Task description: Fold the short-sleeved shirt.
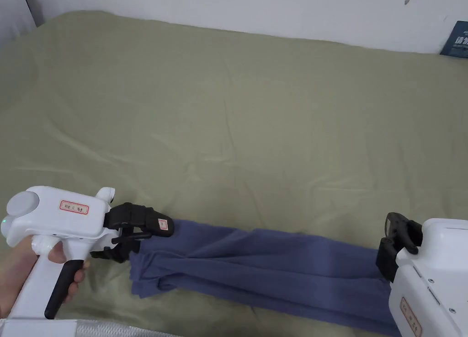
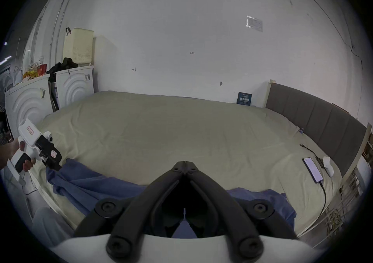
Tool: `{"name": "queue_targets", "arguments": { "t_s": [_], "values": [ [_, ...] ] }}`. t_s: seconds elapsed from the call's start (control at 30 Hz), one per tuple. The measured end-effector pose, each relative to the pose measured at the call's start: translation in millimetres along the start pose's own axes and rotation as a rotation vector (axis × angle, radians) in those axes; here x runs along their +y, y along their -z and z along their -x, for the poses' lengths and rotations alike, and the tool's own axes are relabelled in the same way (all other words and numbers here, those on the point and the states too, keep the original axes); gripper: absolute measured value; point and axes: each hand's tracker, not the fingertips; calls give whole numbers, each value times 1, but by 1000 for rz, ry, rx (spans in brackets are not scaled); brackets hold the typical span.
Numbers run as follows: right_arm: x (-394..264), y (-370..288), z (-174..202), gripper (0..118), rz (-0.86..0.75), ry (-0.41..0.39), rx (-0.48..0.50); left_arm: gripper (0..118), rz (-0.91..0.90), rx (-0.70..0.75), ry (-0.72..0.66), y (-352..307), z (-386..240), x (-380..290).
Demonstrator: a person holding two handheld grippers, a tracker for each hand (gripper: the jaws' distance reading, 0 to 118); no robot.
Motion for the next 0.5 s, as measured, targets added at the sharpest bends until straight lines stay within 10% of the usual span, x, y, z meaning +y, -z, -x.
{"name": "queue_targets", "arguments": {
  "t_s": [0.2,0.27,0.33,0.5],
  "values": [
    [-2,2,-3,0,14,24,2,89,22,-21,0,22,-12,-10],
    [-2,-1,-4,0,16,30,9,4,10,85,58,18,-14,-9],
    [-2,-3,-4,0,15,26,15,4,-20,261,63,20,-10,-5],
    [2,-13,-9,0,4,26,18,4,-112,189,22,-7,-14,-6]
  ]
}}
